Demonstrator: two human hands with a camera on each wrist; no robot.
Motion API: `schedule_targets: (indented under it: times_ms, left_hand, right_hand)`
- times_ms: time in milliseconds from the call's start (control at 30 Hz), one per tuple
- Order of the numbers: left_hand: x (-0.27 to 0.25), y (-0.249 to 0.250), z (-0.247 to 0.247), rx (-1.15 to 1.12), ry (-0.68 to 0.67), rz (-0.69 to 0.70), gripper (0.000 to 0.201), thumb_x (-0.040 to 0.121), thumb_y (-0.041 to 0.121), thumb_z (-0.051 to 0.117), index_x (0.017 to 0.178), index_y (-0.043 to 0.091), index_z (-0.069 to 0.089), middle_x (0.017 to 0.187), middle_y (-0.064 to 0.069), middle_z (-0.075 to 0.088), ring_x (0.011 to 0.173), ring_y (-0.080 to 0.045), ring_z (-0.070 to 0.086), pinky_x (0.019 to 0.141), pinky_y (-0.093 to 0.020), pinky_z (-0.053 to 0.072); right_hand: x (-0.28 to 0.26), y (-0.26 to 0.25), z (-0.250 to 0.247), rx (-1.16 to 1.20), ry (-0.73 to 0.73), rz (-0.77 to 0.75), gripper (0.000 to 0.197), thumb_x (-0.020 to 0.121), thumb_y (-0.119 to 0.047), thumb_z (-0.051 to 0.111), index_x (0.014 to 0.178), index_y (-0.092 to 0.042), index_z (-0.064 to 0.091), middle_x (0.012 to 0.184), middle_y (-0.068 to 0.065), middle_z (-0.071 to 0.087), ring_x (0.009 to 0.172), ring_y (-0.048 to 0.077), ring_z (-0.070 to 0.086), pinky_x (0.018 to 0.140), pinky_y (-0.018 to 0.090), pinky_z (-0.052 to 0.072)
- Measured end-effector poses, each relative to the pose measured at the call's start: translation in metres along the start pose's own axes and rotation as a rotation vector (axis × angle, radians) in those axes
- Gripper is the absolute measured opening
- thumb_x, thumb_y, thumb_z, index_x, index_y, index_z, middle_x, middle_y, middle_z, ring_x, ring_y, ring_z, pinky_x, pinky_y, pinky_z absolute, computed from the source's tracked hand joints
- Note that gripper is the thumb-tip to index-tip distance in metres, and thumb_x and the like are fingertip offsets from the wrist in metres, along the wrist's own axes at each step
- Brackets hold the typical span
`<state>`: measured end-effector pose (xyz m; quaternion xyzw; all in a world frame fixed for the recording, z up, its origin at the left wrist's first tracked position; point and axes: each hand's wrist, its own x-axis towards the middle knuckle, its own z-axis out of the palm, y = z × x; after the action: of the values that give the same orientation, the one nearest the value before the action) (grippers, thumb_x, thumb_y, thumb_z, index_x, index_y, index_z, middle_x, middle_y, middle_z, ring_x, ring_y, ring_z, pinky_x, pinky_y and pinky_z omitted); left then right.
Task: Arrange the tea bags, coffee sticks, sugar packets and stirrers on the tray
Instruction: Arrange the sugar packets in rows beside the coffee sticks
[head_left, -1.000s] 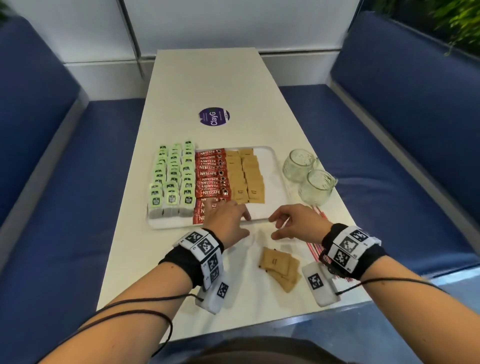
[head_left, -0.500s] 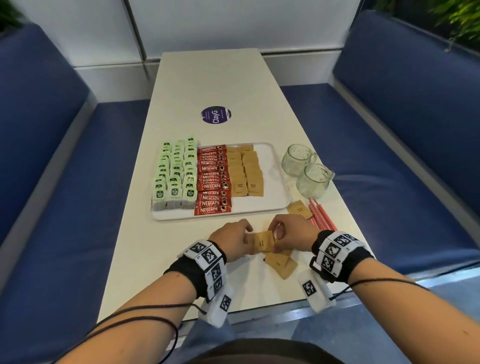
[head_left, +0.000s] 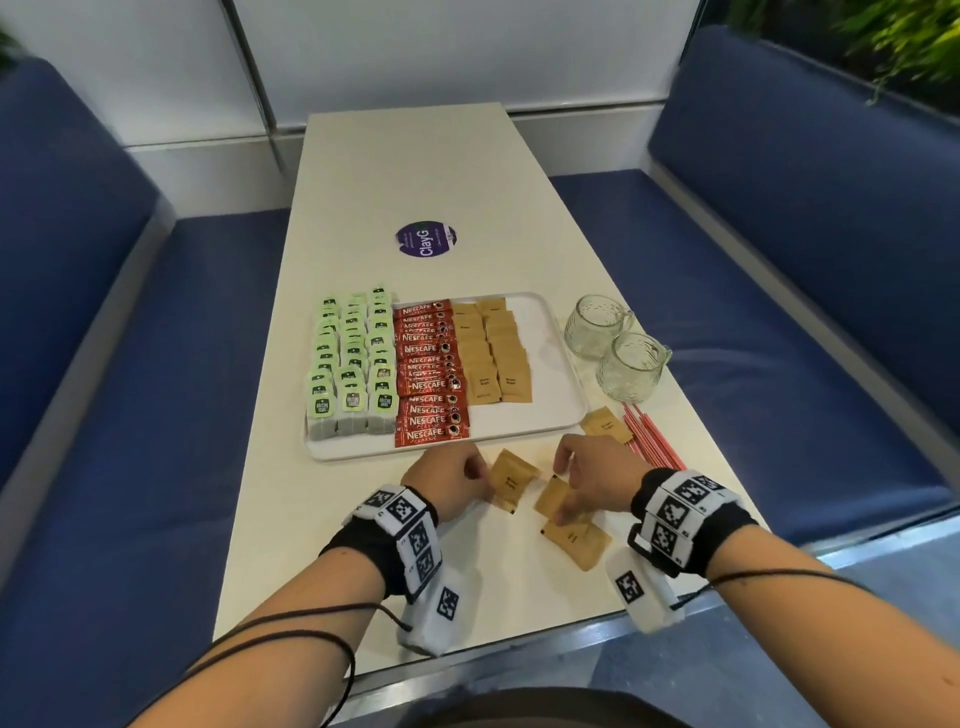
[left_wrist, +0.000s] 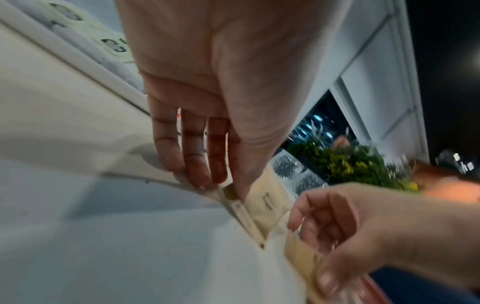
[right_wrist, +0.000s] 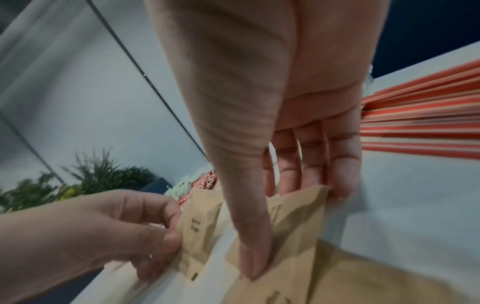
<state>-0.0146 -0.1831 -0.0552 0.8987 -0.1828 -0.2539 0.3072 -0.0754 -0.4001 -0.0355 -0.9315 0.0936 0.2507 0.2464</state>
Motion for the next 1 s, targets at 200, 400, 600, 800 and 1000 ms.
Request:
schedule_targets:
  times_ms: [200, 400, 600, 800, 1000]
  left_hand:
    - [-0.008, -0.004, -0.028, -0.248, 0.068, 0.010, 0.016, 0.092, 0.020, 0.065, 0.085, 0.015, 0.052, 0.090, -0.008, 0.070, 0.080, -0.024, 0.072, 0.073, -0.040, 0.059]
    - [-0.013, -0.004, -0.043, -0.032, 0.100, 0.145, 0.014, 0.093, 0.011, 0.061, 0.089, 0.024, 0.058, 0.087, 0.006, 0.066, 0.078, -0.015, 0.067, 0.079, -0.034, 0.057]
    - [-0.012, 0.010, -0.043, -0.242, 0.200, 0.221, 0.016, 0.088, 0.014, 0.069, 0.087, 0.029, 0.062, 0.088, 0.006, 0.068, 0.085, -0.015, 0.066, 0.083, -0.039, 0.057]
    - [-0.018, 0.021, -0.026, -0.764, 0.009, 0.026, 0.051, 0.082, 0.035, 0.076, 0.125, 0.022, 0.054, 0.116, 0.003, 0.065, 0.109, -0.014, 0.062, 0.093, -0.031, 0.051]
    - [-0.019, 0.049, 0.000, -1.197, -0.249, -0.074, 0.032, 0.096, 0.034, 0.056, 0.127, 0.023, 0.058, 0.122, -0.008, 0.069, 0.115, -0.027, 0.065, 0.097, -0.041, 0.053]
  right_hand:
    - [0.003, -0.010, -0.012, 0.068, 0.014, -0.004, 0.039, 0.061, -0.024, 0.090, 0.093, -0.015, 0.070, 0.083, -0.005, 0.063, 0.075, 0.011, 0.057, 0.068, 0.024, 0.049]
    - [0.005, -0.050, -0.018, 0.237, 0.116, -0.221, 0.028, 0.063, -0.024, 0.090, 0.082, -0.019, 0.070, 0.080, -0.009, 0.062, 0.064, 0.003, 0.054, 0.058, 0.013, 0.042]
    - [0.005, -0.065, -0.005, 0.391, 0.147, -0.288, 0.022, 0.068, -0.017, 0.087, 0.075, -0.015, 0.067, 0.065, -0.010, 0.063, 0.055, -0.001, 0.055, 0.056, 0.012, 0.043]
    - [-0.007, -0.048, -0.008, 0.837, 0.258, -0.242, 0.026, 0.074, -0.001, 0.080, 0.085, -0.006, 0.057, 0.084, 0.023, 0.069, 0.074, 0.022, 0.065, 0.072, 0.032, 0.055]
    - [-0.009, -0.042, -0.008, 0.793, 0.268, -0.262, 0.031, 0.071, 0.000, 0.082, 0.084, -0.010, 0.055, 0.076, 0.005, 0.058, 0.063, 0.011, 0.052, 0.058, 0.017, 0.047]
